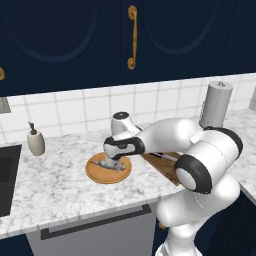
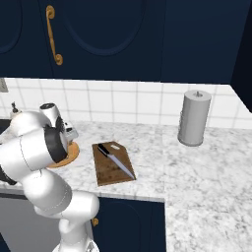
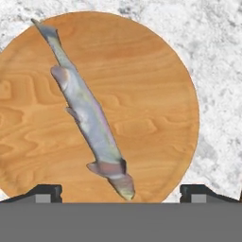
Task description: Pick up the knife from the drawer and place it on the cutting board. Then place the meat from the plate to the cutting board.
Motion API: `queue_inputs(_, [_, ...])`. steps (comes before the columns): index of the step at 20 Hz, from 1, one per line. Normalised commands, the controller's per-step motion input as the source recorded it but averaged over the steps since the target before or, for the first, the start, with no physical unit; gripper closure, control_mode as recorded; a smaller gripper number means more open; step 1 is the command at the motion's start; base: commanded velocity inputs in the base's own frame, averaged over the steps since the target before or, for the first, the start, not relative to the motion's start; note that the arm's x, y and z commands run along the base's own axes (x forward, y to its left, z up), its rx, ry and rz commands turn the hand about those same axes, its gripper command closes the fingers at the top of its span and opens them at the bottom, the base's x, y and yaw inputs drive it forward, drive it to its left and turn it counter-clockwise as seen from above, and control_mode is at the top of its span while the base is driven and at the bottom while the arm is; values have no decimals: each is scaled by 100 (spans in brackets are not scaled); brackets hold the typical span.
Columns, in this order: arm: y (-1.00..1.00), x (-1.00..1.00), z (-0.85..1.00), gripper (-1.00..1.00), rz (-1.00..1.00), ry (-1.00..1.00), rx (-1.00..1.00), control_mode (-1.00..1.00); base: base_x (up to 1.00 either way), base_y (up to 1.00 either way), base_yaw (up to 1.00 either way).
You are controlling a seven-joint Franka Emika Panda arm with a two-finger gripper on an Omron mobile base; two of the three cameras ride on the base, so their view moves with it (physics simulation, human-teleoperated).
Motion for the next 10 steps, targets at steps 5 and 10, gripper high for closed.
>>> queue_inputs(5, [49,-1,0,-100,4,0,0,-100,0,0,0])
queue_inputs(10, [25,5,-9,-100,8,0,0,-100,0,0,0])
